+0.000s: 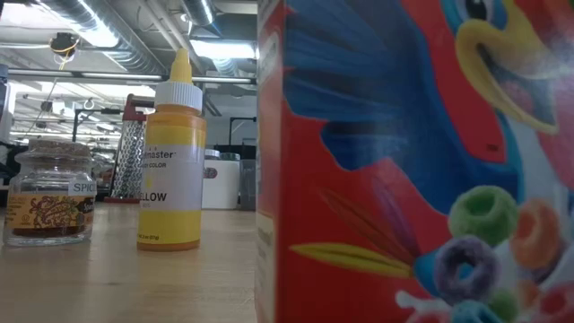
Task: Pick & Place Kitchen Items
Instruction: Put the left yellow food coloring bottle into the middle black transparent bin
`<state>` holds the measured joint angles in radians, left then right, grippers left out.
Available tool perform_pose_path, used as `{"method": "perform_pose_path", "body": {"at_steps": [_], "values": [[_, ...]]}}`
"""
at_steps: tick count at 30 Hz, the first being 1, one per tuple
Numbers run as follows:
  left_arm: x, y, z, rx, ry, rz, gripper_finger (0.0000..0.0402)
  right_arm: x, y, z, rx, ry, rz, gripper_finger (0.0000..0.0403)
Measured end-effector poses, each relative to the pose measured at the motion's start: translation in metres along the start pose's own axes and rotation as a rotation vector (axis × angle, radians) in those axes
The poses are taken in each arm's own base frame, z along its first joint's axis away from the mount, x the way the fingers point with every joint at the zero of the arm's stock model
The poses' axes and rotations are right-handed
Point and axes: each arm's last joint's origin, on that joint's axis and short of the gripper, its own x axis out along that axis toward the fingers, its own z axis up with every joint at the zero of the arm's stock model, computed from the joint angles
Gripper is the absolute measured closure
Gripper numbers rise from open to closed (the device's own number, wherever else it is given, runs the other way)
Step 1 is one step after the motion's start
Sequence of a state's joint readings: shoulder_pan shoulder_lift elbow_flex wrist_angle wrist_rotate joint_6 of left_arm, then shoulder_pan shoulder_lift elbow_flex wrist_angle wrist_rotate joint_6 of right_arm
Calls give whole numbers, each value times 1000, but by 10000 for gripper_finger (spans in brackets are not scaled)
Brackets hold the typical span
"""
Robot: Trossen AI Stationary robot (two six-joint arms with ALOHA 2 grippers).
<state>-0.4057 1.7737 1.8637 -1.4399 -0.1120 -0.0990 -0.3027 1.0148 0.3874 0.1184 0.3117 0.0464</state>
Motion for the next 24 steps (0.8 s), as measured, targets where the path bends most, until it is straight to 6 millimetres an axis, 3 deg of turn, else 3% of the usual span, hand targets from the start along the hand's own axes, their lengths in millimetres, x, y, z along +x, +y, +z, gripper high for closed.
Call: {"method": "perform_pose_path", "body": {"at_steps": [9, 17, 24], "values": [[0, 0, 0, -62, 5, 1, 127, -16, 15, 8, -97, -91, 87, 118], [0, 2, -2, -172, 7, 75, 126, -39, 24, 23, -71, -208, 180, 118], [-2, -12, -3, -246, -24, 140, 126, -55, 38, 36, -73, -271, 363, 118]]}}
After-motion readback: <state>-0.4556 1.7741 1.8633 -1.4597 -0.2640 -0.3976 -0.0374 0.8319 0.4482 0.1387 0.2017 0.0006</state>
